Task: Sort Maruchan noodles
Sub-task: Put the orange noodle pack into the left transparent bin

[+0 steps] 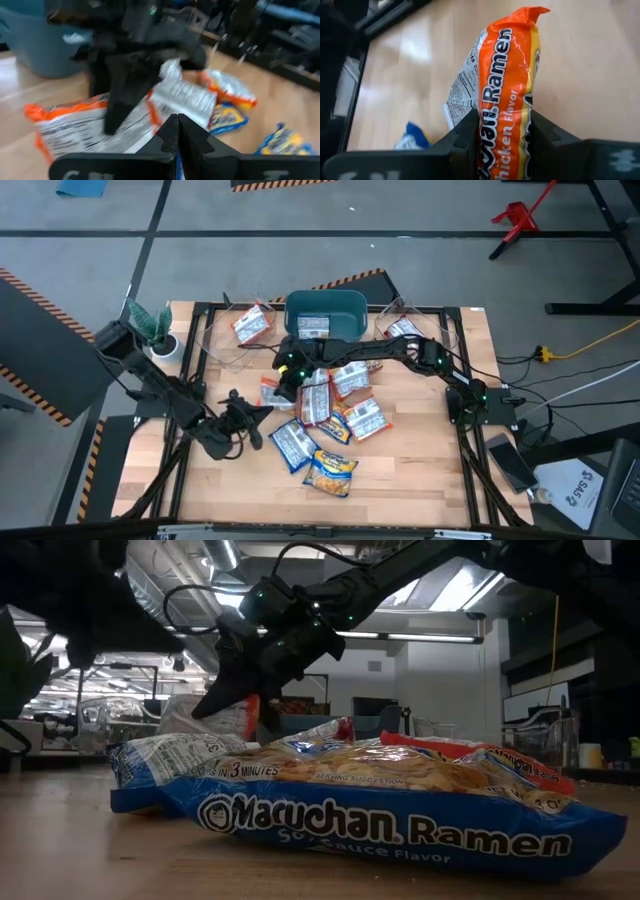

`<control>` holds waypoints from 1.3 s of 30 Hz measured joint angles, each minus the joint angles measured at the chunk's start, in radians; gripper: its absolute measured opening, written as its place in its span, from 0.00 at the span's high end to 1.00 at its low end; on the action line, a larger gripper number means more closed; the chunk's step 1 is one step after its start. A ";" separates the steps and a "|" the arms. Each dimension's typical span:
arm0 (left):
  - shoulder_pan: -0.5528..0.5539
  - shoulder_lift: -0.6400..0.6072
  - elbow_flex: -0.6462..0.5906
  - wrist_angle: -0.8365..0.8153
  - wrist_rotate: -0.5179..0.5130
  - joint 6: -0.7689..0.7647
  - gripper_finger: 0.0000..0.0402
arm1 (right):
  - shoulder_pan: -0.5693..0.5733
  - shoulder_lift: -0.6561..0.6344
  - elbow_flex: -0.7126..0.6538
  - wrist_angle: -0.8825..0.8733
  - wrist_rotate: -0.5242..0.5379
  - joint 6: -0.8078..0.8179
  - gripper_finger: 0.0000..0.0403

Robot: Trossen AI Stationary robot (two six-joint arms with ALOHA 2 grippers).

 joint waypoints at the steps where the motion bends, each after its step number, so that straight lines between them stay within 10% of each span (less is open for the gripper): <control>1: -0.005 -0.029 0.001 0.000 -0.008 0.012 1.00 | -0.003 0.000 0.011 0.007 0.003 0.011 0.77; 23: -0.170 -0.399 0.269 0.001 -0.313 0.758 1.00 | -0.147 0.010 0.284 0.343 0.185 0.093 0.77; 39: -0.194 -0.399 0.288 -0.001 -0.432 0.816 1.00 | -0.194 0.173 0.283 0.547 0.322 0.129 0.76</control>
